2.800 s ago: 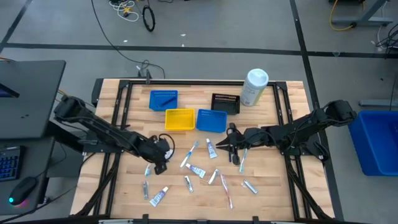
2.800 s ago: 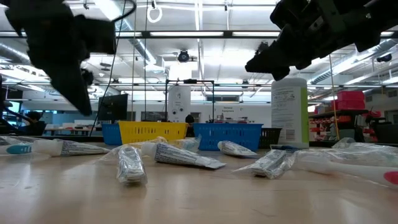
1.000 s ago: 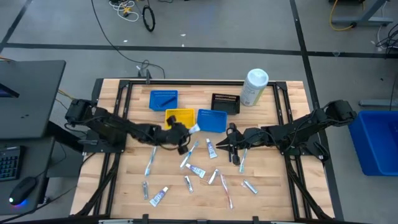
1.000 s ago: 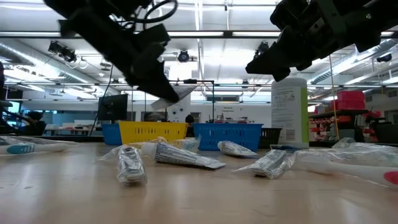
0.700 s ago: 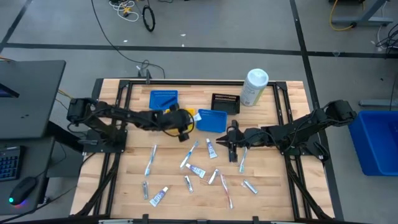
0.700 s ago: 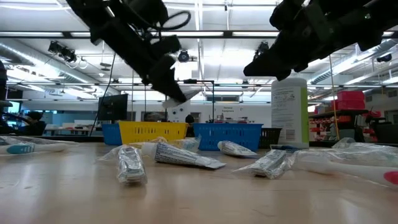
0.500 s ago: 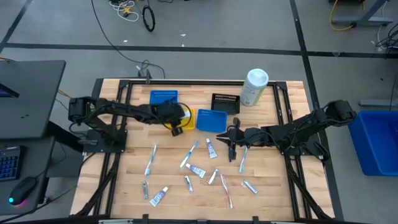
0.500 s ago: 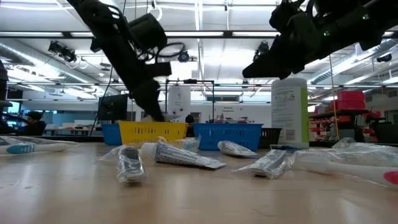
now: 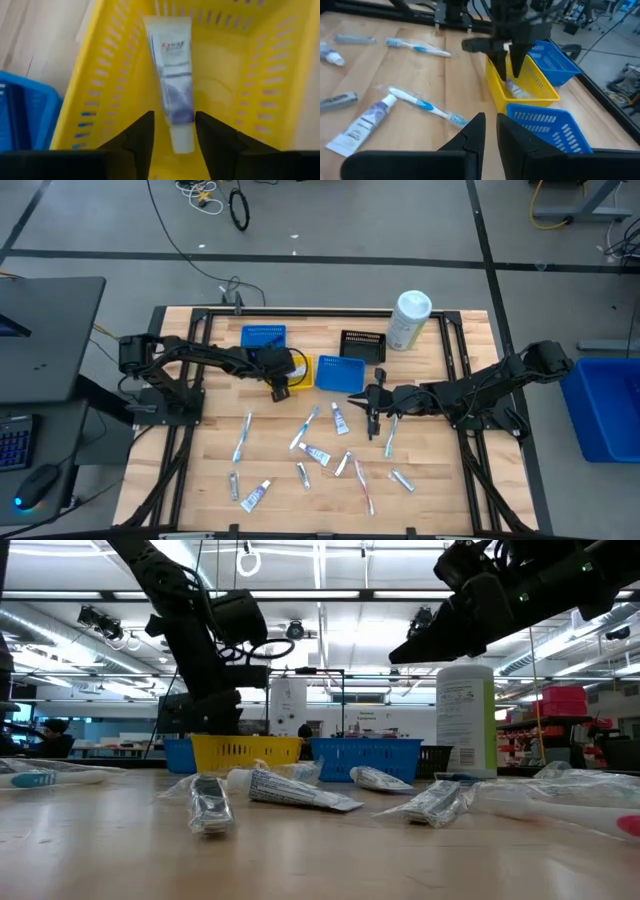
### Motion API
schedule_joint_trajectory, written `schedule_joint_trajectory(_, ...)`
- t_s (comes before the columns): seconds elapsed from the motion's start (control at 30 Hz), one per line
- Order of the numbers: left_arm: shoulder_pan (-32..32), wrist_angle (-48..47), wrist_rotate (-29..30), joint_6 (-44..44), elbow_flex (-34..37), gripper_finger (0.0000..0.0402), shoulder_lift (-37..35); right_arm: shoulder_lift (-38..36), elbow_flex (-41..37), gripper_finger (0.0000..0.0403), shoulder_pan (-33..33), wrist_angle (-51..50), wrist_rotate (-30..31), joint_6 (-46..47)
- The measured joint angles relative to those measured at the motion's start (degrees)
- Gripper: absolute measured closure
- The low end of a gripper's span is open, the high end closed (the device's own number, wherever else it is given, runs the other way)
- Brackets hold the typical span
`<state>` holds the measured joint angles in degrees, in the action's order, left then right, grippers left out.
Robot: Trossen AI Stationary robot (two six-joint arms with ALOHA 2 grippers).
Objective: Pick & Place Travel size toiletries
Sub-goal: Put the toothpaste into the yellow basket, then put the green toothbrush into the right blue basket
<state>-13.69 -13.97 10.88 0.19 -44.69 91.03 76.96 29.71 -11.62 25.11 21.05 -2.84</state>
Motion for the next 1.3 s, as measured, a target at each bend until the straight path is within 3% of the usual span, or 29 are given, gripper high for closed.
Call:
schedule_joint_trajectory(0.17,0.8,0.1,1.3,0.0,-1.1,0.0225,-0.4,0.0,0.0,0.0342,0.0,0.7,-0.3,2.0)
schedule_joint_trajectory(0.37,2.2,-4.8,3.0,0.5,-6.5,0.0225,-4.6,0.0,0.0,0.0306,0.0,-0.6,-0.6,2.6)
schedule_joint_trajectory(0.63,6.8,-10.0,2.8,0.0,-10.5,0.0236,-14.8,0.0,0.0,0.0243,0.0,-3.5,-0.6,5.2)
schedule_joint_trajectory(0.87,13.3,-18.7,3.0,-6.5,-10.5,0.0237,-21.7,0.0,0.0,0.0205,0.0,-5.3,-0.9,6.8)
schedule_joint_trajectory(1.1,22.0,-19.8,4.0,-10.1,-10.4,0.0237,-22.1,0.0,0.0,0.0192,0.0,-5.8,-3.3,9.4)
schedule_joint_trajectory(1.3,28.6,-19.4,5.0,-11.9,-10.4,0.0237,-21.6,0.0,0.0,0.0204,0.0,-5.6,-3.3,10.0)
